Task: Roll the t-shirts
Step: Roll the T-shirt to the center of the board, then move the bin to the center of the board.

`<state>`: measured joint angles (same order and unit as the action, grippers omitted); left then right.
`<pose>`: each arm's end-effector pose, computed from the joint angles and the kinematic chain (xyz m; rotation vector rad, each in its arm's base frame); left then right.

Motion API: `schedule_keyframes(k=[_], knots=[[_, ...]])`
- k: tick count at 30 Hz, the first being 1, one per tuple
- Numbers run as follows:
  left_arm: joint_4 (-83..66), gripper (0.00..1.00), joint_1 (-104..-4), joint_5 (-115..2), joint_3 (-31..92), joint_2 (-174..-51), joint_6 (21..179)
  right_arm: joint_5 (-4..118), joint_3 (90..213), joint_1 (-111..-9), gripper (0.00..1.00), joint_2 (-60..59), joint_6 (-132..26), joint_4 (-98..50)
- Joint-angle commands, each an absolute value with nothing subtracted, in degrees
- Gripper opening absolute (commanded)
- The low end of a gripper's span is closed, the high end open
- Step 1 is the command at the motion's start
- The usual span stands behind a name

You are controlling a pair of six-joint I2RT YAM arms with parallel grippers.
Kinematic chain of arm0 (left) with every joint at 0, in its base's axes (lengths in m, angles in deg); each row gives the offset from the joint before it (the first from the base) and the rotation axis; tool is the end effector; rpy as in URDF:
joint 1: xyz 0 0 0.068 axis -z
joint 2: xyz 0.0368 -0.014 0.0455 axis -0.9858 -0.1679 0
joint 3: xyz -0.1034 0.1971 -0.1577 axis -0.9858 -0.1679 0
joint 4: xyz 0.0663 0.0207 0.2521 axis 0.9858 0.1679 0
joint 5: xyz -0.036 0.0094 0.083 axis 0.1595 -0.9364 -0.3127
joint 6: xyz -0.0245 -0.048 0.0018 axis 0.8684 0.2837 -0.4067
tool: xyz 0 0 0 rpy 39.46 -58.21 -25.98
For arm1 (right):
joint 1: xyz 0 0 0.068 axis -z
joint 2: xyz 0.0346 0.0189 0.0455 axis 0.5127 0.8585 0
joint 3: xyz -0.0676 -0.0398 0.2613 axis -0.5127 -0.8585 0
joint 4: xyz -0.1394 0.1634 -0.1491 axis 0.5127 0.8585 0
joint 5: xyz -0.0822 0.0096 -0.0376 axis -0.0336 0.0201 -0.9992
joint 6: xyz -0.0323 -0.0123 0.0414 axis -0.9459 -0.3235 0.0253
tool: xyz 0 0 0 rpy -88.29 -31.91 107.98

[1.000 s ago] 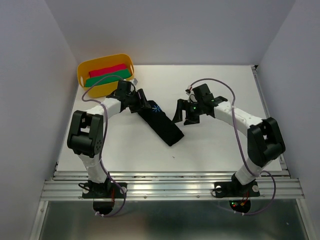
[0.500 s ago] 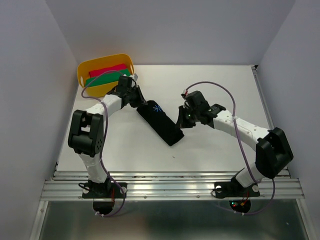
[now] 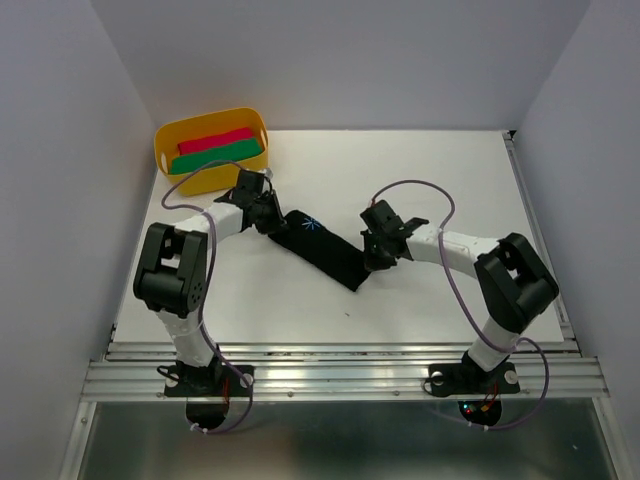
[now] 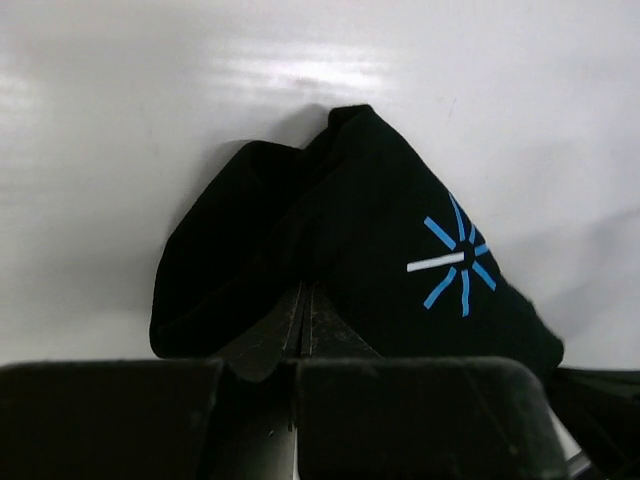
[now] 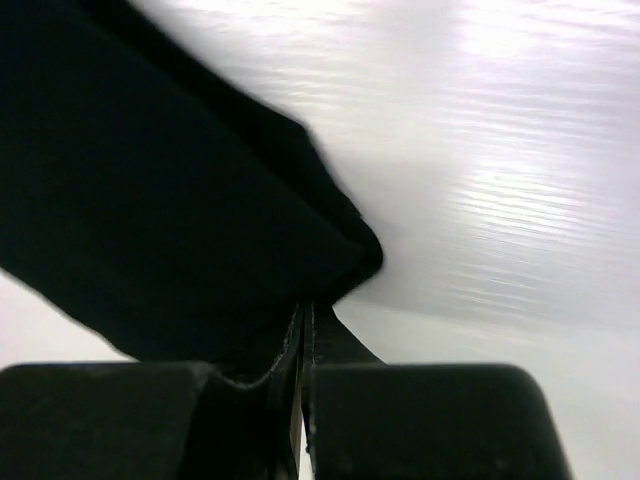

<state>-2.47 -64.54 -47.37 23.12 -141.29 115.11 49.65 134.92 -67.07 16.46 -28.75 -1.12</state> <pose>0.3733 -0.1166 0.1831 -0.0714 2.4061 -0.7098 0.2713 0.1988 0.1696 -0.1227 2.7178 0.3653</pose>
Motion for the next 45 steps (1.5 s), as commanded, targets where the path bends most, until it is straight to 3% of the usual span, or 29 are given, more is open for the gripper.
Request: schedule_keyframes(k=[1,5,10,16,26,37,45], knots=[[2.92,0.05,-63.02,-49.52,18.03,-130.95,113.57,34.52,137.15,-67.06,0.01,12.61,-32.89,4.35],[7.93,0.06,-61.00,-51.72,17.32,-123.45,113.13,30.29,141.79,-67.06,0.01,9.44,-36.32,7.43],[8.55,0.09,-57.40,-51.81,20.04,-119.31,115.58,38.71,146.02,-67.06,0.02,8.29,-35.45,6.39],[4.52,0.04,-52.65,-51.73,23.65,-128.86,117.87,51.27,145.42,-67.06,0.03,11.89,-27.72,-3.36],[-1.21,0.01,-51.59,-53.92,22.33,-142.07,117.88,48.49,141.02,-67.06,0.04,24.55,-24.89,-8.74],[7.23,0.04,-54.84,-58.93,29.19,-131.97,114.80,44.70,141.99,-67.06,0.02,11.38,-29.30,-2.67],[3.99,0.04,-58.98,-58.15,24.72,-138.19,115.50,49.18,136.63,-67.06,0.03,10.40,-27.37,-4.07]])
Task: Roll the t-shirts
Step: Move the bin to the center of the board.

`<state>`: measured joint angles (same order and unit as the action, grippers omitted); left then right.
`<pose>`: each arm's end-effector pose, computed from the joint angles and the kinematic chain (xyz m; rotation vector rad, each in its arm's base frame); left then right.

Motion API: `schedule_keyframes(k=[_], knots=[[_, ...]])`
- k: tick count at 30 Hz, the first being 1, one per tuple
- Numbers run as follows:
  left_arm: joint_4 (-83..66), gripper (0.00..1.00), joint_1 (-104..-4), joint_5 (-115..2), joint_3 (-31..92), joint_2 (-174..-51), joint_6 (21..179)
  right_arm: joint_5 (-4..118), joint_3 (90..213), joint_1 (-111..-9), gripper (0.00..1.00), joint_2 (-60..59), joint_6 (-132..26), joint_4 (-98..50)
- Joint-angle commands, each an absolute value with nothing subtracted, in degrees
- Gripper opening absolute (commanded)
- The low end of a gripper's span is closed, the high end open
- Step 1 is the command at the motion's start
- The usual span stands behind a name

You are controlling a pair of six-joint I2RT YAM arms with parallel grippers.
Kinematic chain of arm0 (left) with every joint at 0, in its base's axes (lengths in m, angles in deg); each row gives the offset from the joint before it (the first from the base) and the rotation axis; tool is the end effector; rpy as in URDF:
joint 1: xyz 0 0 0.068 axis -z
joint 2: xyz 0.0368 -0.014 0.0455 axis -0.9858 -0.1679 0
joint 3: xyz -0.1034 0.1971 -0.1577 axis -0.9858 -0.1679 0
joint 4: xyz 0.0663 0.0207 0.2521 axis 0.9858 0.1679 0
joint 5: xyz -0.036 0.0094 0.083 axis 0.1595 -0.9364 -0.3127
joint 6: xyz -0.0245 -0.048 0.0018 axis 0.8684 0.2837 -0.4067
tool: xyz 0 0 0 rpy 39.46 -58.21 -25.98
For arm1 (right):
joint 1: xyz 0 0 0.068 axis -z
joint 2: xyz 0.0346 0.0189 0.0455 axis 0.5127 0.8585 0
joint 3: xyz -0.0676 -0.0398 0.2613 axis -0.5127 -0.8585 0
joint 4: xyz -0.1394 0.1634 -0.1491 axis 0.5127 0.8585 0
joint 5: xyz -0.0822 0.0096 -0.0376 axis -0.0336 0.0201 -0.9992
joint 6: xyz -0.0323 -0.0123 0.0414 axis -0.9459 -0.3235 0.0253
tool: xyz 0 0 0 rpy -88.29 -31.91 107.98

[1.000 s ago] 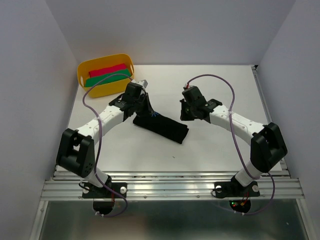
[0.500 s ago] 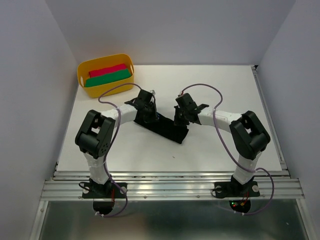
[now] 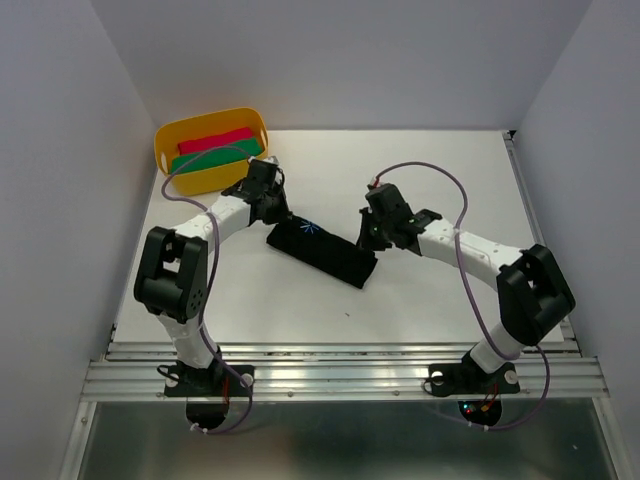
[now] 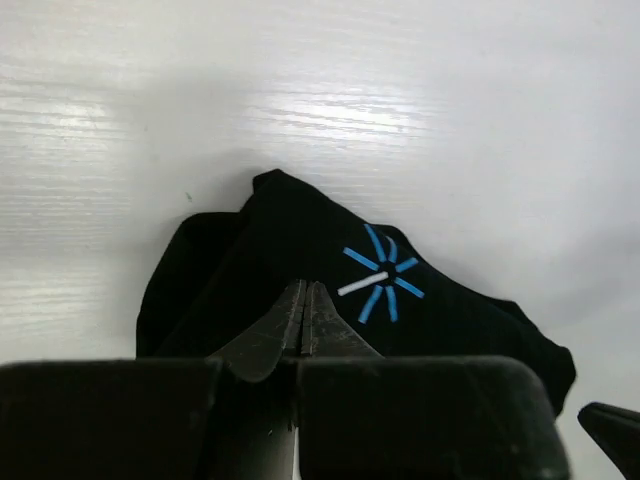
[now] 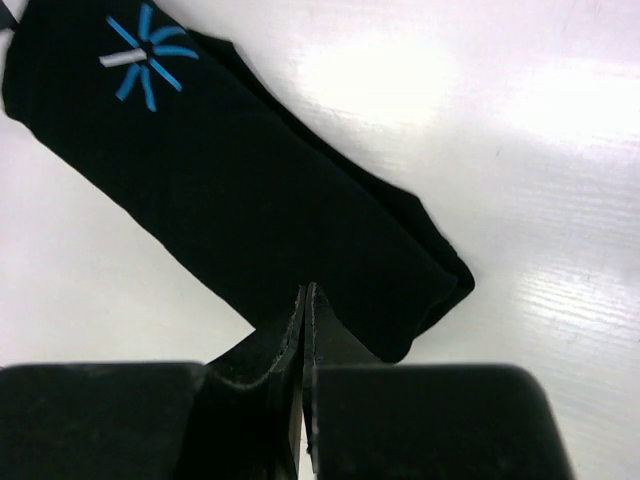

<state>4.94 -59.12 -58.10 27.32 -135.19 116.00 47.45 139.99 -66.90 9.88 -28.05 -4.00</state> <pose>0.3568 -0.1429 0.2342 -0.0671 2.3471 -0.5632 0.2805 0.2026 0.2363 -0.0744 2.4694 0.4866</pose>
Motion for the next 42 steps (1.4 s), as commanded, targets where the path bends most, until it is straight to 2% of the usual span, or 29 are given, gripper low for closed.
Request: schedule_keyframes(k=[1,7,12,18,19,21,22,25,26,28,31,42], knots=[[3.37,0.04,-58.89,-57.88,24.01,-138.73,115.76,49.27,136.02,-67.06,0.03,10.92,-27.28,-4.43],[1.61,0.04,-57.92,-56.56,19.52,-140.93,116.20,49.27,132.94,-67.06,0.03,16.38,-28.33,-4.08],[6.86,0.04,-56.96,-58.04,19.16,-134.79,115.15,45.24,134.07,-67.06,0.03,9.99,-30.26,0.82],[18.20,0.11,-57.39,-68.32,31.80,-126.87,109.88,38.38,141.36,-67.06,0.11,0.74,-33.51,6.37],[20.92,0.12,-58.00,-70.08,36.09,-126.69,109.27,36.54,142.59,-67.06,0.16,0.39,-33.78,7.08],[22.87,0.20,-58.88,-71.58,40.33,-127.04,107.60,35.56,145.06,-67.06,0.26,0.03,-34.21,8.05],[24.01,0.24,-59.32,-72.55,42.18,-127.48,106.89,35.38,145.50,-67.06,0.35,0.12,-34.22,8.05],[26.38,0.68,-62.39,-74.92,51.91,-131.33,105.13,36.25,146.47,-67.06,0.54,0.82,-34.04,7.96],[26.91,0.72,-63.10,-74.75,53.86,-132.57,104.69,36.52,146.56,-67.06,0.58,1.08,-33.87,7.96],[27.88,0.75,-64.42,-74.93,57.56,-135.55,103.90,37.14,146.64,-67.06,0.67,1.70,-33.69,7.88],[28.59,0.75,-67.32,-76.06,65.28,-139.77,103.90,36.88,146.47,-67.06,0.70,2.14,-33.69,7.96],[30.17,0.70,-79.19,-75.64,81.65,-156.12,105.13,37.93,145.94,-67.06,0.74,3.54,-33.87,7.26]])
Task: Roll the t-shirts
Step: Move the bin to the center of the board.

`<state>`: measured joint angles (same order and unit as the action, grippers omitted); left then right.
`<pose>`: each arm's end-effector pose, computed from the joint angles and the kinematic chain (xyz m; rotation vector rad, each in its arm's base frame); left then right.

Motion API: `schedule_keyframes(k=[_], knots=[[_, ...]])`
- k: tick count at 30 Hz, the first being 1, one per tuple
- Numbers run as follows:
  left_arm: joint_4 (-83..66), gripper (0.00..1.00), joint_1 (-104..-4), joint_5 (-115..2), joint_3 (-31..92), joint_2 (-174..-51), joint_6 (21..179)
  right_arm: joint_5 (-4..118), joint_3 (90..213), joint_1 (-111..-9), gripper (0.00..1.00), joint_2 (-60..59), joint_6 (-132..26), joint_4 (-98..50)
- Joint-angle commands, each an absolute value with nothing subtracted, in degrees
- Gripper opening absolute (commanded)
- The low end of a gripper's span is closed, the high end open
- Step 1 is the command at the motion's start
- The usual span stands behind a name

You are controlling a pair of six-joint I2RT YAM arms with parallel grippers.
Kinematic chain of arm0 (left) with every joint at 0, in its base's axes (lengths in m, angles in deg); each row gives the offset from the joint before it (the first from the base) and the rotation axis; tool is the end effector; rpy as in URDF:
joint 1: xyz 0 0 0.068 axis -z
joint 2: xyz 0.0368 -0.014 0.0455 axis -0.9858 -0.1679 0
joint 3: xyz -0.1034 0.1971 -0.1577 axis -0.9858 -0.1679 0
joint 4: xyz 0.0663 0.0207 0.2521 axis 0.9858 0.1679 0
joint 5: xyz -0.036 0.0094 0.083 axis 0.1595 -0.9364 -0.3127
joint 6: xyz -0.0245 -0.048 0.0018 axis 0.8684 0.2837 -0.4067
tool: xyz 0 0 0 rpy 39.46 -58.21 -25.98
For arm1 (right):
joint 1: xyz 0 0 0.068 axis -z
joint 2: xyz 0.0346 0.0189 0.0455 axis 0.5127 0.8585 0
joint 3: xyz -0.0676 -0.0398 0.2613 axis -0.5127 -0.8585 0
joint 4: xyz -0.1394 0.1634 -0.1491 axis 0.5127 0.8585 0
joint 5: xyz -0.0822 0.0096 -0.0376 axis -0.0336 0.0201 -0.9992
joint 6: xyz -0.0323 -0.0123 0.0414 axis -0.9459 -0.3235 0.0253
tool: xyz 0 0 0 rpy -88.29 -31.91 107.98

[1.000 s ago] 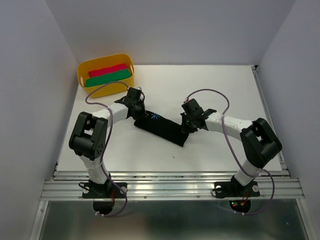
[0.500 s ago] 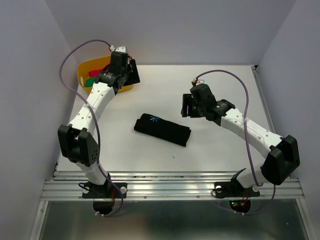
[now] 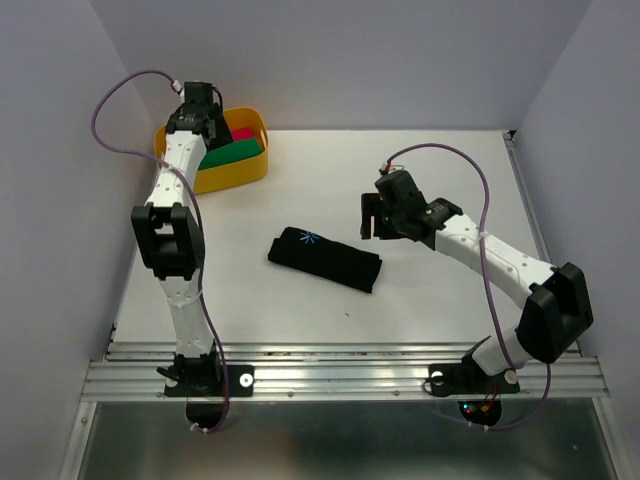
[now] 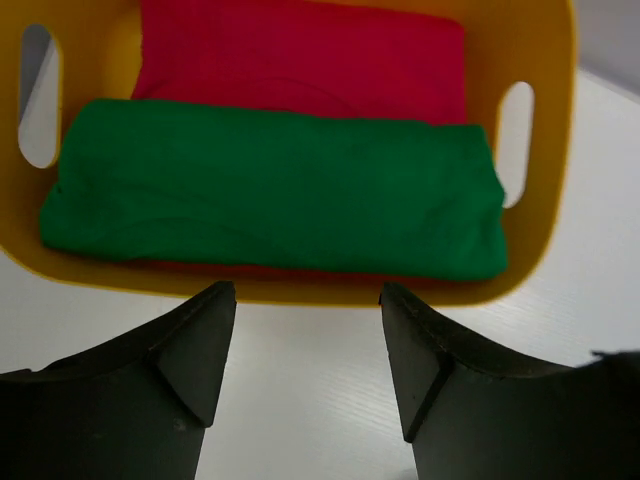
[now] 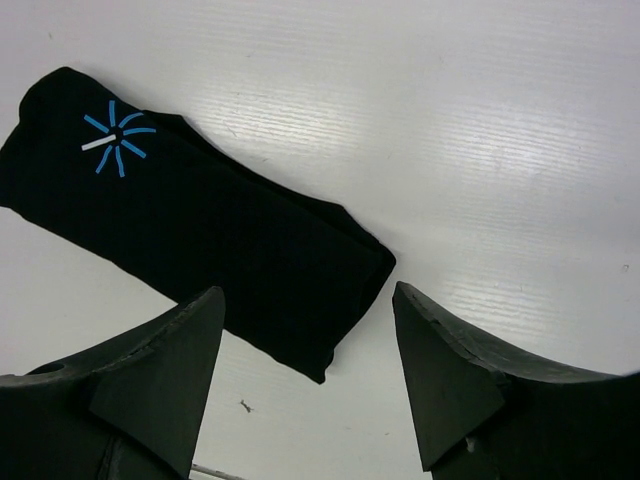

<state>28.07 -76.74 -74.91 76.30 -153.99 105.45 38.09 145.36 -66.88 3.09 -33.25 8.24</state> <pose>0.4753 -0.0235 0.3499 -0.3517 2.1243 -0.0140 0.2639 0.1832 0.2887 -0.1059 2.4043 0.2677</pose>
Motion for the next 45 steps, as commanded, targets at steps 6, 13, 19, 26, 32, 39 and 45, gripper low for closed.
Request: schedule_keyframes(k=[6,13,19,26,32,39,45], knots=[[30.61,0.68,-81.56,-73.01,85.96,-164.13,104.43,38.90,146.03,-67.06,0.74,4.78,-33.95,6.91],[30.09,0.63,-81.39,-67.64,78.95,-162.82,103.99,39.25,146.12,-67.06,0.75,5.30,-34.13,6.82],[28.32,0.60,-80.69,-64.13,66.91,-153.87,103.46,38.98,146.47,-67.06,0.75,5.39,-34.13,6.91],[30.70,0.60,-77.70,-62.01,61.89,-149.81,102.32,39.16,145.24,-67.06,0.75,4.60,-33.60,6.73],[32.72,0.60,-76.82,-61.57,61.00,-146.30,100.56,39.34,144.27,-67.06,0.75,3.55,-33.34,6.65],[31.40,0.61,-74.27,-61.66,61.70,-143.83,99.95,41.27,143.66,-67.06,0.75,4.34,-32.99,6.12],[27.91,0.60,-72.95,-66.66,64.52,-147.78,101.61,41.18,142.52,-67.06,0.76,3.02,-32.55,6.03]])
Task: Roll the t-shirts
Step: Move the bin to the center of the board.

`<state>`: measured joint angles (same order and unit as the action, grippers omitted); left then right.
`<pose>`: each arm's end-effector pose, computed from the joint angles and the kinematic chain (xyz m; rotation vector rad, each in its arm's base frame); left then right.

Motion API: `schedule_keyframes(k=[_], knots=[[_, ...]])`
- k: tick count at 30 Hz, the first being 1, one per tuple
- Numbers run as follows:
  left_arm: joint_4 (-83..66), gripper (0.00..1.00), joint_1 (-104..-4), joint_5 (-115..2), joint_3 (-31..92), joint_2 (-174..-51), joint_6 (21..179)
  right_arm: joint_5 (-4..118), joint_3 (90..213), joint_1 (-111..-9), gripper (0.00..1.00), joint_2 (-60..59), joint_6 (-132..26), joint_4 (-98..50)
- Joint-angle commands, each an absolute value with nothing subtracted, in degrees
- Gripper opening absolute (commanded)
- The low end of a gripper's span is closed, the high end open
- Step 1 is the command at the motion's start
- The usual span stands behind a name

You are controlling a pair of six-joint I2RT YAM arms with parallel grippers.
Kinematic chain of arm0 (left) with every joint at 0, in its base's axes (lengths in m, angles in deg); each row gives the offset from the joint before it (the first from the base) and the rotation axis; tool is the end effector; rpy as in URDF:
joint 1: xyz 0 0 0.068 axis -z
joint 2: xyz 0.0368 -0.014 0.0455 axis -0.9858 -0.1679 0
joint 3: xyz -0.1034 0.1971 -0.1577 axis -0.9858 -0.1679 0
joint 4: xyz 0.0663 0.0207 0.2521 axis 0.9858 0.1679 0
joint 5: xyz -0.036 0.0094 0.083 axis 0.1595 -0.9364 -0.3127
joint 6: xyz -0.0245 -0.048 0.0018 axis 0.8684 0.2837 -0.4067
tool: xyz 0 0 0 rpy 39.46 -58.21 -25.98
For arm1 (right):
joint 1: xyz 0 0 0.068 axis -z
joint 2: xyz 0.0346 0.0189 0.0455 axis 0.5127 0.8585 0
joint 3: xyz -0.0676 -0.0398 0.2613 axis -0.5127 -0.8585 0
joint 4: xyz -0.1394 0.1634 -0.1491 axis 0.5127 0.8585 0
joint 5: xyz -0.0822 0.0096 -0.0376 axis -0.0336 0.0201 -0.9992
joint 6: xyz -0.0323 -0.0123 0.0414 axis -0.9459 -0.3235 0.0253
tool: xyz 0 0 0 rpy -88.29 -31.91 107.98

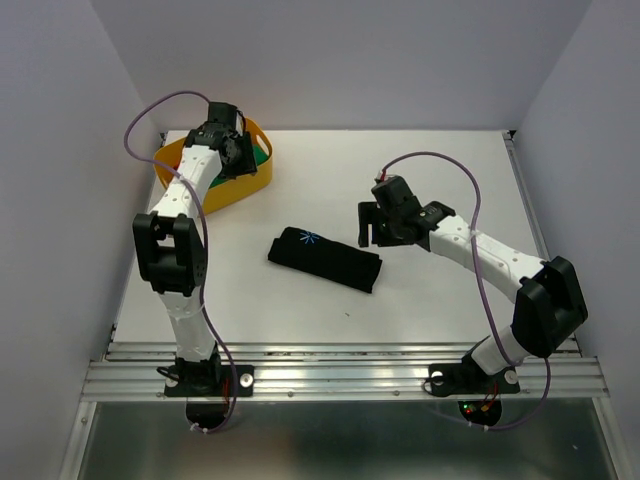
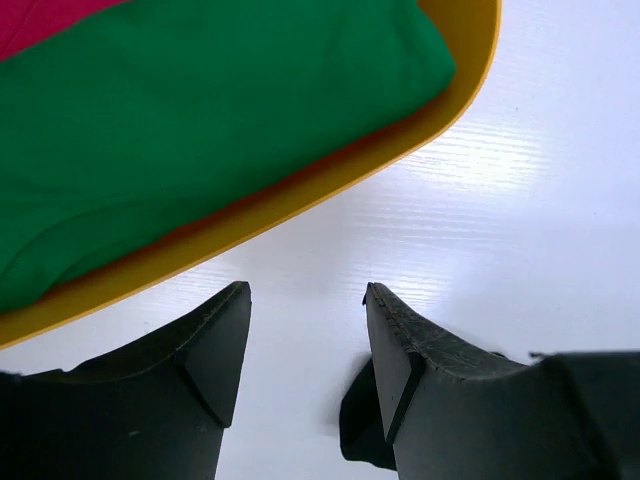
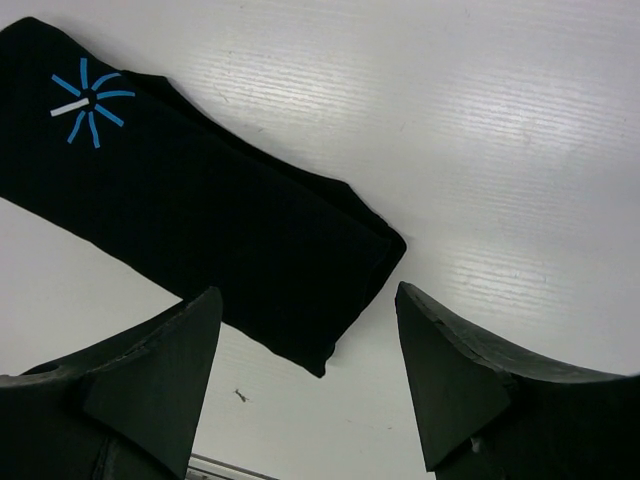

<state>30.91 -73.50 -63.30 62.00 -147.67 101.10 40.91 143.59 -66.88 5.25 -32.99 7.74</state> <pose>0.4398 -0.0536 0.3110 -0.1067 2.3584 -0.1932 0.2662 0.1870 0.2677 -0.1334 2.4758 0.2866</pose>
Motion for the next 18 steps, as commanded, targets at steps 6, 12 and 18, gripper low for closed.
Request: schedule_keyframes(k=[6,12,18], knots=[[25.95,0.61,-72.95,-68.60,67.68,-151.47,105.13,41.01,141.28,-67.06,0.76,2.31,-32.46,6.03],[22.90,0.60,-72.86,-68.17,66.11,-153.50,106.71,41.80,141.19,-67.06,0.76,3.02,-32.20,5.77],[24.01,0.60,-72.86,-67.37,65.13,-155.51,106.54,42.06,141.11,-67.06,0.76,3.37,-32.28,5.68]])
